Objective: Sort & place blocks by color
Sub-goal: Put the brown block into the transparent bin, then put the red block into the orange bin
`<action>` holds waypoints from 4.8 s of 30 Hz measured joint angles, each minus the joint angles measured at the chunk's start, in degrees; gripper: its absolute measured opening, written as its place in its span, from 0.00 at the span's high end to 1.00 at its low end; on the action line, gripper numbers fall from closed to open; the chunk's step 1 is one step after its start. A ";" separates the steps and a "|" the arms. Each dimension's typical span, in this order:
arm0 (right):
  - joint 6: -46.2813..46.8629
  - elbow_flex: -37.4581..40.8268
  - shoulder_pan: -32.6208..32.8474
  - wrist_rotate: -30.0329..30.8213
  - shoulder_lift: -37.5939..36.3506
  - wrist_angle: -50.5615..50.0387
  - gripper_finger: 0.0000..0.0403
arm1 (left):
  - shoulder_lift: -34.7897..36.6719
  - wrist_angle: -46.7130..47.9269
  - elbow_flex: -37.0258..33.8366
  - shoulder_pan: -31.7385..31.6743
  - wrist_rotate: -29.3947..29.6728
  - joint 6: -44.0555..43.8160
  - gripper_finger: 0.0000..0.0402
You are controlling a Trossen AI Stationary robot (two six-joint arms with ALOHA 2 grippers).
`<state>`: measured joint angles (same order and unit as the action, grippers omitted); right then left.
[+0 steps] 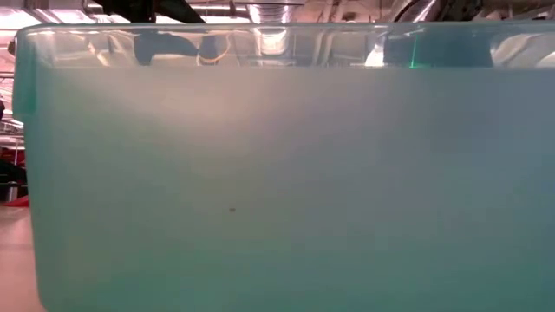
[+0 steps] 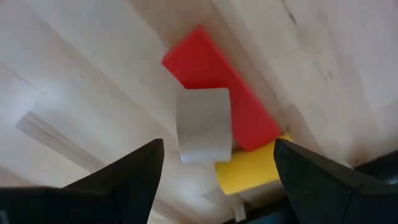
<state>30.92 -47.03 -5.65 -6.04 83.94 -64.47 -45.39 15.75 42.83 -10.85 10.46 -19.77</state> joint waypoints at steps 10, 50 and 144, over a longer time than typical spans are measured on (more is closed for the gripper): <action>-2.06 1.14 2.26 -0.02 5.62 2.33 0.22 | 0.00 0.29 0.00 0.00 -0.11 0.00 0.26; -16.85 -22.99 -35.97 25.78 -3.71 -2.56 0.69 | 0.00 0.31 -0.02 0.00 0.00 2.02 0.30; -8.26 -27.68 2.81 5.78 14.84 41.45 0.27 | -0.81 32.72 -0.07 -0.12 2.25 -11.04 0.46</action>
<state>22.67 -74.72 -2.84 -0.27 98.78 -23.02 -46.20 48.47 42.76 -10.97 12.71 -30.82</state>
